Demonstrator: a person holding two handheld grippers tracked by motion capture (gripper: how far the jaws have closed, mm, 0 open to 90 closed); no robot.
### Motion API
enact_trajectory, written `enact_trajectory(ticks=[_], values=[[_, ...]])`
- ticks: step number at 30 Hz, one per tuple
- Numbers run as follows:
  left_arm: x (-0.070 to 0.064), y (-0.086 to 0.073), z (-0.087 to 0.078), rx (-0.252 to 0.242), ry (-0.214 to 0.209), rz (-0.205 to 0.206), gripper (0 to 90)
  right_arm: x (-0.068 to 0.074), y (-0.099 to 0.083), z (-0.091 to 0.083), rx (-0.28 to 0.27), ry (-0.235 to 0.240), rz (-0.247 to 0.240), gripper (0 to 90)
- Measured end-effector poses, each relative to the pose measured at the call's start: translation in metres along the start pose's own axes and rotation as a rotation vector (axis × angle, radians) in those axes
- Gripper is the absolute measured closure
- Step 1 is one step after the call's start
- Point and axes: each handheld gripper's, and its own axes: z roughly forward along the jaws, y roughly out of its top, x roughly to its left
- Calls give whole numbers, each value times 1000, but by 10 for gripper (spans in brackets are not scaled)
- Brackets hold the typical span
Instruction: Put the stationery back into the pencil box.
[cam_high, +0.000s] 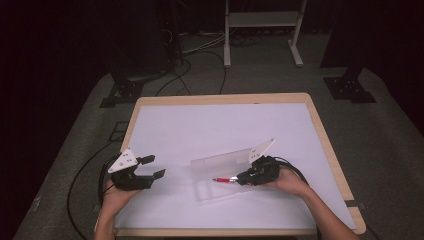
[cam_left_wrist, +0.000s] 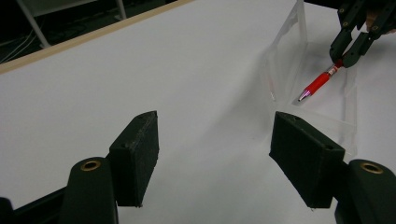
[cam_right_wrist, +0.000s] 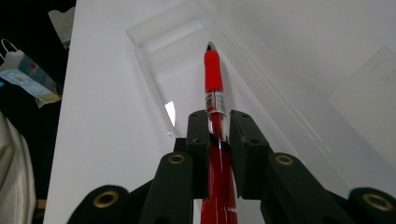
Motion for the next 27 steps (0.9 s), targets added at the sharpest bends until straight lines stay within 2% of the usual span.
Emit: enact_trajectory(ticks=[14, 27], values=[[0, 0, 2, 5, -5, 0, 322, -7, -3, 6, 25, 6, -7, 777], [0, 0, 1, 4, -5, -1, 322, -11, -5, 10, 37, 14, 8, 787]])
